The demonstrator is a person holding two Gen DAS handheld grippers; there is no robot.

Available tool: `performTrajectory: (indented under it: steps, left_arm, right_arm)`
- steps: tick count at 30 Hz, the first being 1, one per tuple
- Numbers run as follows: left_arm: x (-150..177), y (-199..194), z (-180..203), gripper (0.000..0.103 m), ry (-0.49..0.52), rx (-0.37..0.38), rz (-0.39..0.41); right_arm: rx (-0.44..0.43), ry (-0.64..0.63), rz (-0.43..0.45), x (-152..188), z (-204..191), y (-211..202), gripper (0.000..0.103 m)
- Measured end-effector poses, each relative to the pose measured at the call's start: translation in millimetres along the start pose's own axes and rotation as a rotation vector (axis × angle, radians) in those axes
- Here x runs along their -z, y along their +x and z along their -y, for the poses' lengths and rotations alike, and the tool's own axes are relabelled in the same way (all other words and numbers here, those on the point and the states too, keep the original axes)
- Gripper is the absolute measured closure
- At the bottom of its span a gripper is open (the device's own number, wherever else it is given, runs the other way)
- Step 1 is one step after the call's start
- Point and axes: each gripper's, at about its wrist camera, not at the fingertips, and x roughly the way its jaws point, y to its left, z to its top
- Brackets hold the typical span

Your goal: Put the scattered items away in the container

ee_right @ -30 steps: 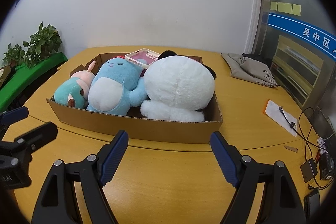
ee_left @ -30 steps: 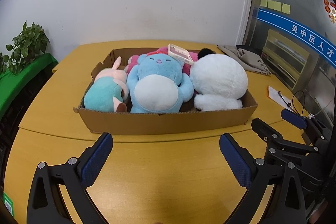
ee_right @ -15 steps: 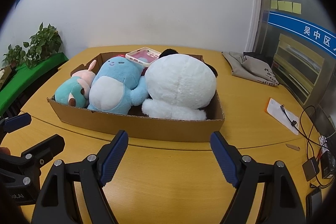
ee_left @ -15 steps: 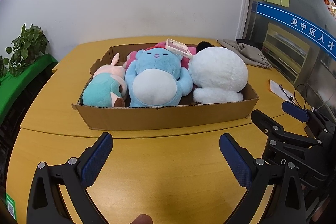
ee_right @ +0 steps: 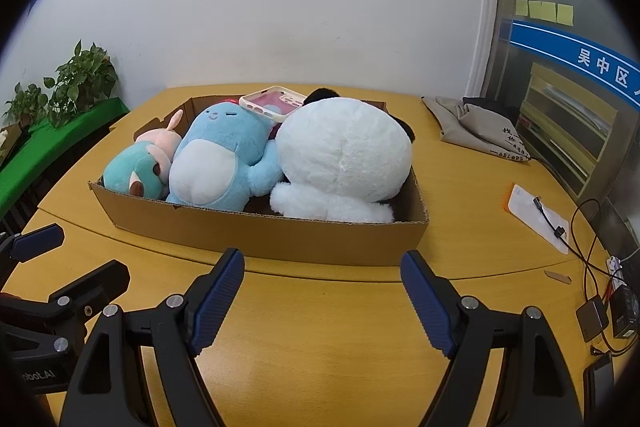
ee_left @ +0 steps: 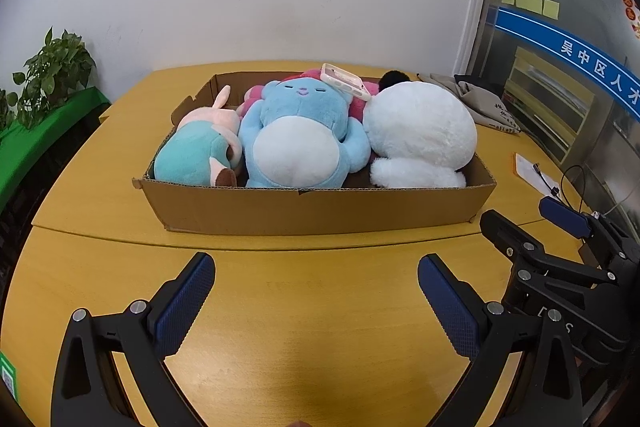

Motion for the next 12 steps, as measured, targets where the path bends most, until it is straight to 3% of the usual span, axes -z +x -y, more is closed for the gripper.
performTrajectory:
  steps: [12]
  left_arm:
    - [5.2,5.2,1.4,0.000,0.011,-0.018,-0.015]
  right_arm:
    - [-0.006,0.005,-0.025,2.1,-1.8,7.9,0.023]
